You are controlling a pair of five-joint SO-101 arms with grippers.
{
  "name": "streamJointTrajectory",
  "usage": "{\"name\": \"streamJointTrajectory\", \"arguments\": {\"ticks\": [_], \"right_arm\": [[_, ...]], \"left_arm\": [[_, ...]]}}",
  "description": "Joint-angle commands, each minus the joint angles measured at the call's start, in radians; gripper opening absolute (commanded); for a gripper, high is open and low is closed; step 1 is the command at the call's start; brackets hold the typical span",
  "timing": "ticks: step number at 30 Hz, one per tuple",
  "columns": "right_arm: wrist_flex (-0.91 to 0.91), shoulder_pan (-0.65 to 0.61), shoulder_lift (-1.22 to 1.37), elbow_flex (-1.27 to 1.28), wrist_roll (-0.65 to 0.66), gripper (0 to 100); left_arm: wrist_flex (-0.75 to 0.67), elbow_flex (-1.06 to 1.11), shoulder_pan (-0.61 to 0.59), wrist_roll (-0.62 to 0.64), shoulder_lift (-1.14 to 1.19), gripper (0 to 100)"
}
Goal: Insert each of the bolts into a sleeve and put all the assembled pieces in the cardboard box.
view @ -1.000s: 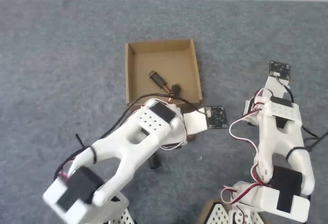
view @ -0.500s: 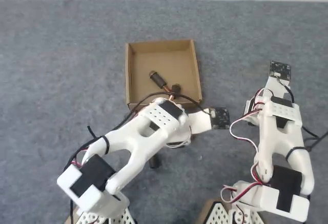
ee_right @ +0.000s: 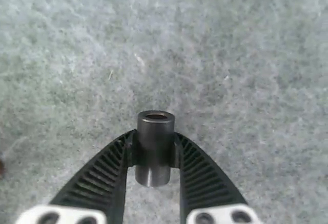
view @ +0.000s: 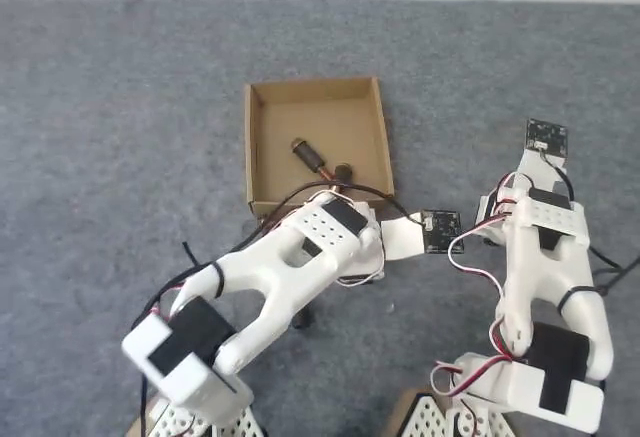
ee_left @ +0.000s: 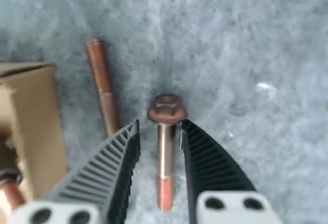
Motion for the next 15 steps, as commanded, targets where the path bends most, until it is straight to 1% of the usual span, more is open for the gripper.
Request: {"name": "streamJointTrajectory", "arguments": {"ticks": [1, 10, 12, 15], "right_arm": [[-0.021, 0.015, -0.012, -0.069, -0.006, 0.7], [-0.021, 0.015, -0.012, -0.069, -0.006, 0.7], [-0.021, 0.015, -0.012, -0.069, -0.006, 0.7], [-0.021, 0.015, -0.012, -0.069, -0.006, 0.7]], "left_arm": [[0.054, -0.102, 0.006, -0.009, 0.021, 13], [0.166, -0.214, 0.006, -0.006, 0.140, 12], [0.173, -0.217, 0.008, 0.023, 0.152, 10], [0.173, -0.217, 0.021, 0.040, 0.172, 4]]}}
